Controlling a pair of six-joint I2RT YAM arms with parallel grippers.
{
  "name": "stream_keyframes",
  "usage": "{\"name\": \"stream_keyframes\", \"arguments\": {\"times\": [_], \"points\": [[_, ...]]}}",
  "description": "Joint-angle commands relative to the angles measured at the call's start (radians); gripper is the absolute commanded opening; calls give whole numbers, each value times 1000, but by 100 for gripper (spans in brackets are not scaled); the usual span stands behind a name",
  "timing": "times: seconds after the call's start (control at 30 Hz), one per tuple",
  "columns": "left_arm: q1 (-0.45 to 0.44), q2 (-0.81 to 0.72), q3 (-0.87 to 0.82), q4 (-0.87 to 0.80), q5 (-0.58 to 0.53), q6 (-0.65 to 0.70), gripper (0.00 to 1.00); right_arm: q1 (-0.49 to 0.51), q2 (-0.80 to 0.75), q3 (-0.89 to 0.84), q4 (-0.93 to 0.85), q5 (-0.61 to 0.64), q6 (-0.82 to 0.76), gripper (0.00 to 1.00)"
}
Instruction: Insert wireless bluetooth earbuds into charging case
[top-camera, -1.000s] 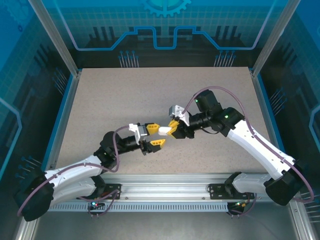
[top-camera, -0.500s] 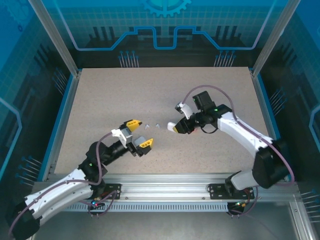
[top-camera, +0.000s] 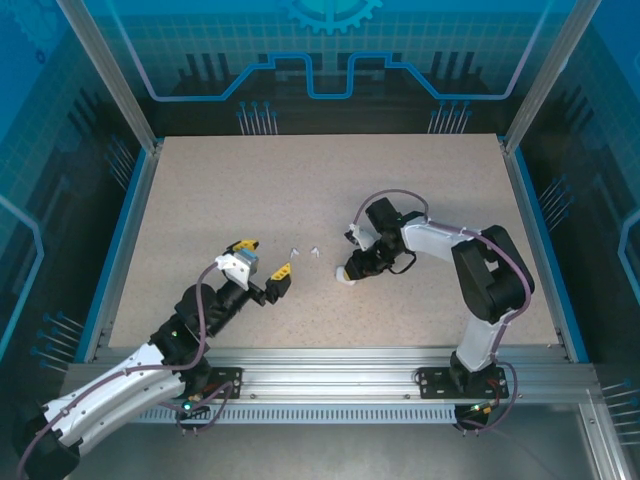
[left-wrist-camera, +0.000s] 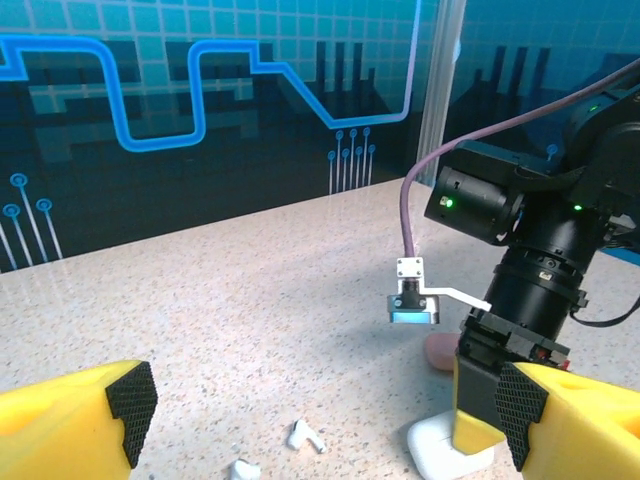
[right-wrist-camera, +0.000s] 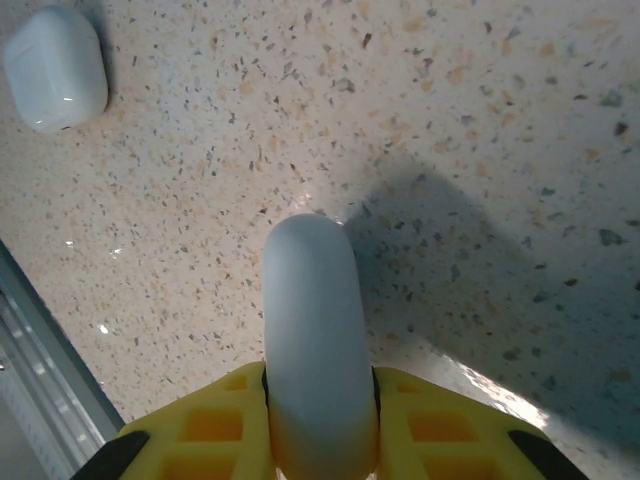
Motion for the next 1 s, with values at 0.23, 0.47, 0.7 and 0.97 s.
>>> {"name": "stream_keyframes", "arguments": {"times": [0.23,0.47,0.7,0.97], "points": [[3,-10,14,-58,-88,-32,90,-7,-55,-17,-10,133,24,52],[34,-6,43,-136,-121,-72,97,14,-163,22,-77,261,-40,63],[201,-10,135,-391,-59,-215,99,100,-239,92,-72,335,-243,67],[487,68,214,-587,125,-430,99,182,-218,222,-78,222,-623,81]]}}
